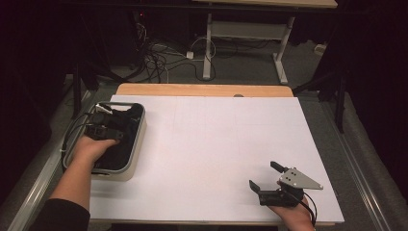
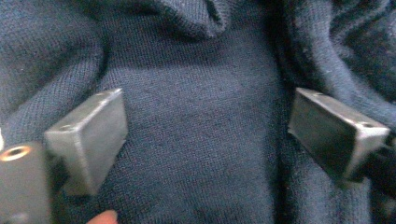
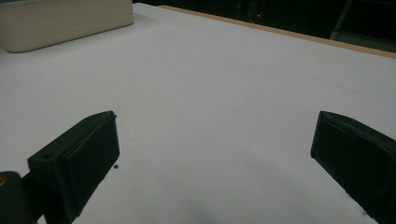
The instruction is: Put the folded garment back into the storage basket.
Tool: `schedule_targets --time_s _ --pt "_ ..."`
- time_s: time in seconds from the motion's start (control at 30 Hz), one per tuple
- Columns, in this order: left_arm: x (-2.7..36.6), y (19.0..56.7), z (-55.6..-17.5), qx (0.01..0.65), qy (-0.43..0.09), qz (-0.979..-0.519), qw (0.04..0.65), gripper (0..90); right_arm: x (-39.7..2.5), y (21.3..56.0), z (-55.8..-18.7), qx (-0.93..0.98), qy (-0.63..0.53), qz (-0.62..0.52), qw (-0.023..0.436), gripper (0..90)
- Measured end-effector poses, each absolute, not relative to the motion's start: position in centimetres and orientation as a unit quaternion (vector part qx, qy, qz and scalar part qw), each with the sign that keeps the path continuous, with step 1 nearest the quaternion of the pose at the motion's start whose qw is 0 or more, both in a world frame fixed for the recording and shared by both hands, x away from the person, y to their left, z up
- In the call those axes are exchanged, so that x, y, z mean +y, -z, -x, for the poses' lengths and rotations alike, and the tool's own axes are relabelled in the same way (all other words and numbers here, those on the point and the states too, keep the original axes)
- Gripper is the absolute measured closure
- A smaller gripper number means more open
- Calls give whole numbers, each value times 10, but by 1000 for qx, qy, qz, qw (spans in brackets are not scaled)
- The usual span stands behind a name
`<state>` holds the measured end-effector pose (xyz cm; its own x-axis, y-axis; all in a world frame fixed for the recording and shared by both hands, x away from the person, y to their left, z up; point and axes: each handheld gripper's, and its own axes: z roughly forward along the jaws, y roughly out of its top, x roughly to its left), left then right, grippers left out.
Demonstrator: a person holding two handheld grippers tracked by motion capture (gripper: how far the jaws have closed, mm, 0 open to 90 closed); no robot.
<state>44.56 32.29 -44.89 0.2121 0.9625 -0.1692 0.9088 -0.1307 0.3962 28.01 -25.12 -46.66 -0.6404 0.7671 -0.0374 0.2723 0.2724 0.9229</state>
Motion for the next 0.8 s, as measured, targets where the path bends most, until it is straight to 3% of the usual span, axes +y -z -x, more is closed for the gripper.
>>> schedule_targets --time_s 0.13,0.43,0.8 --pt "322 449 -446 622 -60 -751 213 0 -251 467 -280 758 -496 -343 249 15" --pt "324 429 -439 623 -64 -750 212 0 -250 466 -280 759 -497 -340 249 14" --pt "322 428 -436 628 -36 -764 146 0 -249 464 -279 758 -499 -338 251 15"
